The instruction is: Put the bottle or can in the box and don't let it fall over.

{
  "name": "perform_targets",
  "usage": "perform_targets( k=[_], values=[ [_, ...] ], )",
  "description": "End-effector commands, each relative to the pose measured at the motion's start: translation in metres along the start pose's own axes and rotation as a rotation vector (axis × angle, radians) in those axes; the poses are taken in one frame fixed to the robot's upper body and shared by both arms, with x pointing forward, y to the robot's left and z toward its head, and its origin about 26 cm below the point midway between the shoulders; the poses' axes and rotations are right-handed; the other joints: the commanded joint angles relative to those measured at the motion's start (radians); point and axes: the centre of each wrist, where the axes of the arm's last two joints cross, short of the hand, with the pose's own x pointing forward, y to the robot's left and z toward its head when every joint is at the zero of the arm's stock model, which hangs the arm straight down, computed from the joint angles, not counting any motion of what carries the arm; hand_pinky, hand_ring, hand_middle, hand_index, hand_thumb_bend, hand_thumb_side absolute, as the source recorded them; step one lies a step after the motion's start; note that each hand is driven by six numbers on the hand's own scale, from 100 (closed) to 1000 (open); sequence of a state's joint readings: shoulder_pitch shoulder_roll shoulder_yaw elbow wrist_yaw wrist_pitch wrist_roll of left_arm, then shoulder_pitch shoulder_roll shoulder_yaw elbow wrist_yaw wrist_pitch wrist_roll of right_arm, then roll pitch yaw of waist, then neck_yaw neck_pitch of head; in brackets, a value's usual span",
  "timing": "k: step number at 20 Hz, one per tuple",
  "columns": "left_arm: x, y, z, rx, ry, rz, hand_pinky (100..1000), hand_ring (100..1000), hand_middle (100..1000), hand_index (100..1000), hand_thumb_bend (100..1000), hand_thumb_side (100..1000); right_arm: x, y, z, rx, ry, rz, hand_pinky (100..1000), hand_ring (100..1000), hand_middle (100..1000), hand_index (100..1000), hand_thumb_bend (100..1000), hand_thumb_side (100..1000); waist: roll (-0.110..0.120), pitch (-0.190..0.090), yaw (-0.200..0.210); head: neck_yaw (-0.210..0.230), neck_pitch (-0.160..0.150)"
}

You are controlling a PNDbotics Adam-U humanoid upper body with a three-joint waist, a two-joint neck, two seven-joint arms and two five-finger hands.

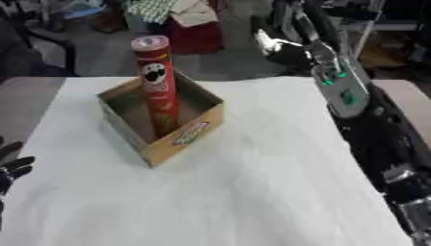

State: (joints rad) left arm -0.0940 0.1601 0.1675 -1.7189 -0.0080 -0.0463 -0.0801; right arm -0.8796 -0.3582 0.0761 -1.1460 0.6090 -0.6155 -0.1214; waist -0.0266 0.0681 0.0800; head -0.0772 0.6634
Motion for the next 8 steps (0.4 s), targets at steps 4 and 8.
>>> perform_targets(
  k=[4, 8],
  values=[
    [0.006, 0.016, 0.001, 0.047, -0.014, -0.046, 810, 745, 824, 987, 226, 1000, -0.024, -0.017, 0.057, -0.027, 0.234, -0.059, 812, 818, 789, 1000, 100, 706, 0.0, -0.014, -0.047, 0.071, -0.004],
    [0.008, 0.018, 0.0, 0.065, -0.025, -0.045, 810, 744, 824, 987, 226, 1000, -0.034, 0.003, 0.112, -0.104, 0.459, -0.166, 783, 795, 761, 1000, 100, 743, 0.003, 0.0, -0.078, 0.101, -0.006]
  ],
)
